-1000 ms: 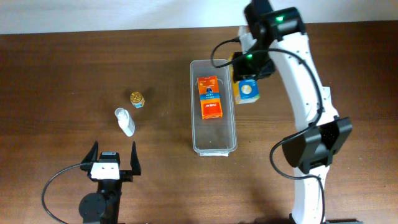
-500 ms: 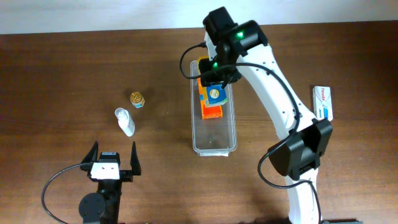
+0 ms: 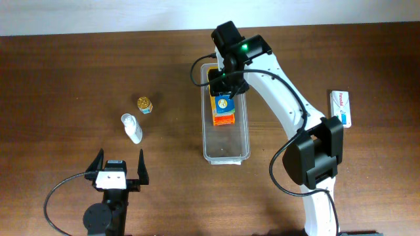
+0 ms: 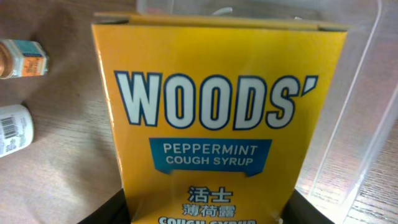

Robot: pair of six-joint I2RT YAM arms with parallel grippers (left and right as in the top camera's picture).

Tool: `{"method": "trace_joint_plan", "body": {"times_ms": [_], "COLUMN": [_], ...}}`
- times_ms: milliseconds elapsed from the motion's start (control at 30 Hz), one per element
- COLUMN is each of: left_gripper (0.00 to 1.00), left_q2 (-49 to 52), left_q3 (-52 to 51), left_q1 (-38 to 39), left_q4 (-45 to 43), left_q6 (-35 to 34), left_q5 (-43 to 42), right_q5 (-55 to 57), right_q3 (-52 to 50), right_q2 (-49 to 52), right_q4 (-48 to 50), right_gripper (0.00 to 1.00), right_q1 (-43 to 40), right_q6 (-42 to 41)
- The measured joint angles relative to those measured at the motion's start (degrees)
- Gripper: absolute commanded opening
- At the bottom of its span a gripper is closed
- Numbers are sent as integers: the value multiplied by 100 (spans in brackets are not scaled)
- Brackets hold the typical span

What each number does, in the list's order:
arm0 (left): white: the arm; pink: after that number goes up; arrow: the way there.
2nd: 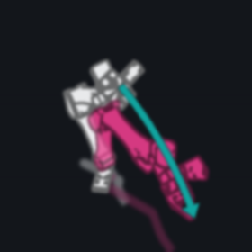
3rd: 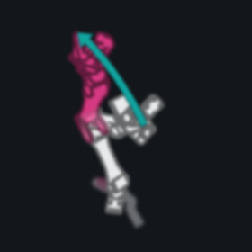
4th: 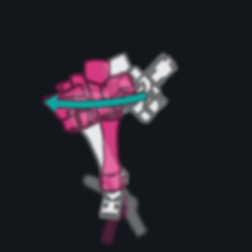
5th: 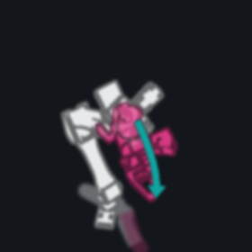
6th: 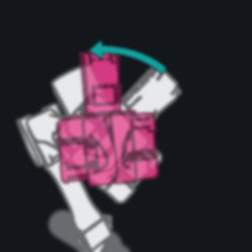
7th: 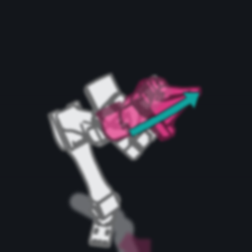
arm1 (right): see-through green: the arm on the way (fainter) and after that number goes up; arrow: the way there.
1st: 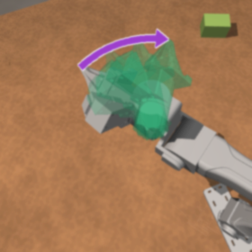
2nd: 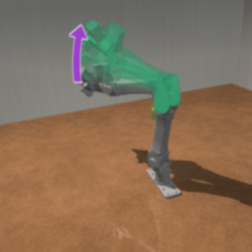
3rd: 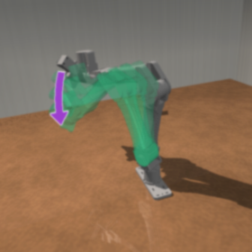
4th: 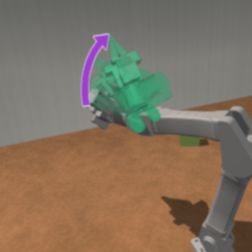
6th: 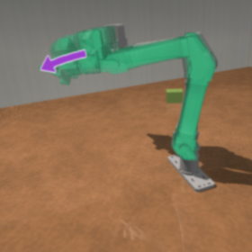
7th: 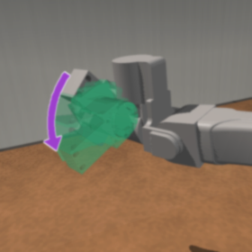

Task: Pack container
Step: 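Carry the yellow box into the container beside the orange box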

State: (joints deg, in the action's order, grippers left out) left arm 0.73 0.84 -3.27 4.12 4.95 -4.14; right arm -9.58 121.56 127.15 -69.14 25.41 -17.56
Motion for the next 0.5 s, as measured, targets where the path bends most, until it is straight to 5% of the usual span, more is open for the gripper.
{"method": "trace_joint_plan", "body": {"times_ms": [500], "left_gripper": [99], "left_q2": [0], "left_q3": [0], "left_q1": [0], "left_q4": [0], "left_q6": [0], "left_q5": [0], "right_q5": [262], "right_q3": [-479], "right_q2": [0], "right_q4": [535], "right_gripper": [50], "right_q1": [0], "right_q6": [-179]}}
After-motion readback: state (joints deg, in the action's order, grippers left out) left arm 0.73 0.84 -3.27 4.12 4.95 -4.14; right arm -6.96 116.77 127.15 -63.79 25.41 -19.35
